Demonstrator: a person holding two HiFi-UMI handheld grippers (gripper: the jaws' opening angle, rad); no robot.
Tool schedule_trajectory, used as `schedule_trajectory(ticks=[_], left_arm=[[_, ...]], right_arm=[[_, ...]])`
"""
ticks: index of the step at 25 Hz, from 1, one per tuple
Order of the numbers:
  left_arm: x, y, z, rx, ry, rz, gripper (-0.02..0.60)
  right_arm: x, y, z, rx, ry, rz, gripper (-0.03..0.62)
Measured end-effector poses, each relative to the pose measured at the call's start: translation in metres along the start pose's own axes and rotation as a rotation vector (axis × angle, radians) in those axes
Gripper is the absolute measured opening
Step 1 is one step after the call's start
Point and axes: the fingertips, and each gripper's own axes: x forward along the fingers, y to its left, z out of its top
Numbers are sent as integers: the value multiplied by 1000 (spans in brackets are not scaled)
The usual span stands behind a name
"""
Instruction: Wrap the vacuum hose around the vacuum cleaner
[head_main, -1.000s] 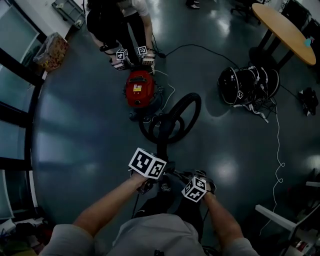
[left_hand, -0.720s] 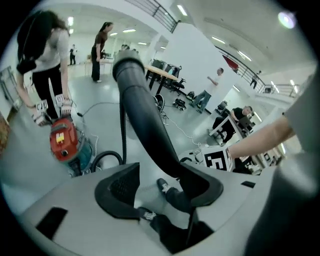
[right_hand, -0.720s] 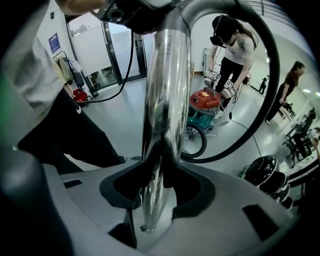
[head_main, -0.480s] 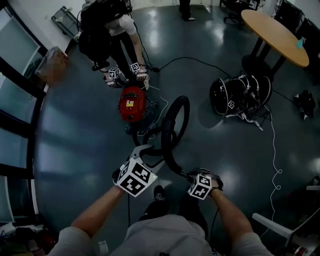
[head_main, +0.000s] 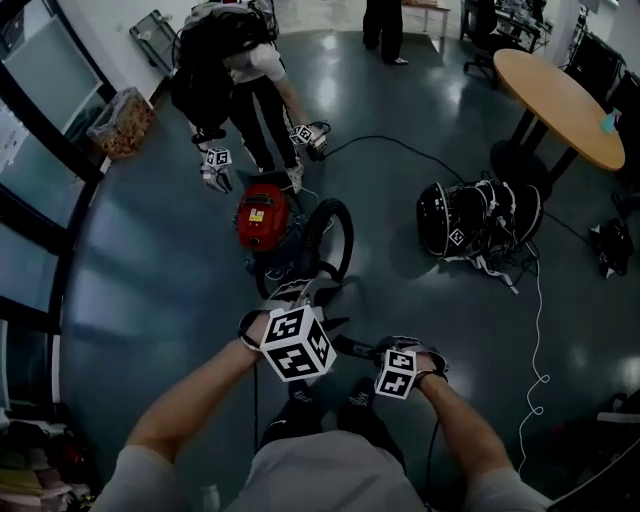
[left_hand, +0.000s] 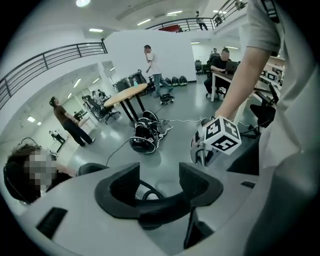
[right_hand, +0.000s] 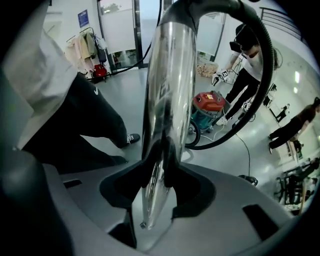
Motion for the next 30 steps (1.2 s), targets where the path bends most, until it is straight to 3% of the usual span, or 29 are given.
schedule_trajectory(ticks=[7,12,16,24,30], left_arm=[[32,0,-70,-147,98,12,238],[52,10,-93,-235,35,48,238],[84,35,-141,-361,85,44,238],[152,40,-251,-608,160,7,238],[231,15,-327,-709,218,12,238]], right_arm=[[6,-30,-25,-139,98,22,167],[27,-67,-35,-281,196,26,167],[49,-109,-26,-356,227,28,167],[132,-172,-2,-576,269,38,167],[226,-198,-7,-712,243,26,167]])
